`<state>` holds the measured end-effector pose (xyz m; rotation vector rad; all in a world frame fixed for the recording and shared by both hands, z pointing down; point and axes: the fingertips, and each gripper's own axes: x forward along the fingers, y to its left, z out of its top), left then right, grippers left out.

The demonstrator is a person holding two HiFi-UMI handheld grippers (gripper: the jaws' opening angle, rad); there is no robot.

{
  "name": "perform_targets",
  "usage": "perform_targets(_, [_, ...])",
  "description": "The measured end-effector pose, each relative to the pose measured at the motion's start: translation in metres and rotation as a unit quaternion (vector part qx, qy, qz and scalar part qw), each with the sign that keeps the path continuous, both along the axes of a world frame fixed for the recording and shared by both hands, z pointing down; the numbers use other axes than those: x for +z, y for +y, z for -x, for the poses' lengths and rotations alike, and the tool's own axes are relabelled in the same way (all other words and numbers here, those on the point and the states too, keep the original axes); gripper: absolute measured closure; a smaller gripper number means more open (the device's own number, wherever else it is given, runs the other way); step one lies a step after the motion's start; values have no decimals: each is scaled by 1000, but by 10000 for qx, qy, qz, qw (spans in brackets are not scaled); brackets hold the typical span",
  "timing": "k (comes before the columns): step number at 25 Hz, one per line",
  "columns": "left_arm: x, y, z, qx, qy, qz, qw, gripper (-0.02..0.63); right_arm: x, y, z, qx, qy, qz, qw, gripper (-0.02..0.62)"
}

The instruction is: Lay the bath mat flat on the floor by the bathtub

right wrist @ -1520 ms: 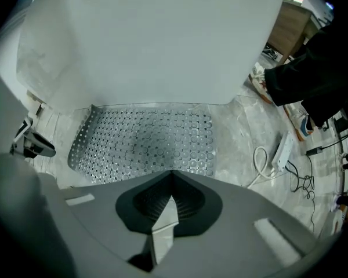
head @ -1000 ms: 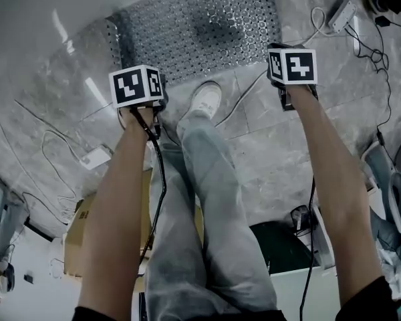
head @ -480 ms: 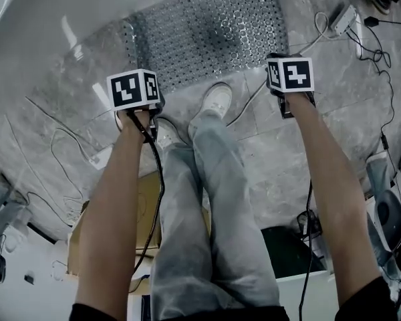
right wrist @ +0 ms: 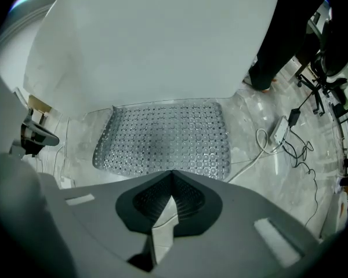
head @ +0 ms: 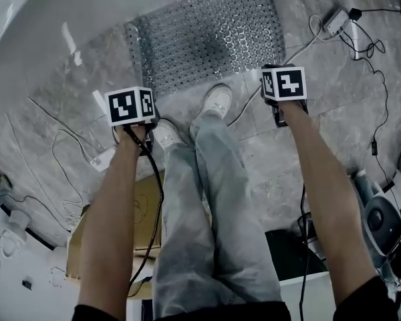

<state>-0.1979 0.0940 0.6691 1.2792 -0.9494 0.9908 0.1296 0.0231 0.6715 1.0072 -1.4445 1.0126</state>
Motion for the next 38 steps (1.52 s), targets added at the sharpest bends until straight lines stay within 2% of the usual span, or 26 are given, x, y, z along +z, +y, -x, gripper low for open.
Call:
perform_targets(5, [-5,25,27,-62,-383,30,9992,601,-7,16,12,-79,-23,63,9999,588])
perform_targets(17, [-31,82,23,-315,-180,202,9991,601,-38,56,52,-174,-147,204,9995,588])
perform_targets(22, [-47,77,18,-256,-195,46,9995,601,-51,69,71,-273,-146,329,9990,588])
perform_targets(29, [-80,54,-8,-295,219,-185,9992,601,-73,86,94,-699,-218,450,9963,588])
perform_targets(38, [-119,46,-22,25,185,-306,9994,601,-120,94,108,-638,-538,316,9960,588])
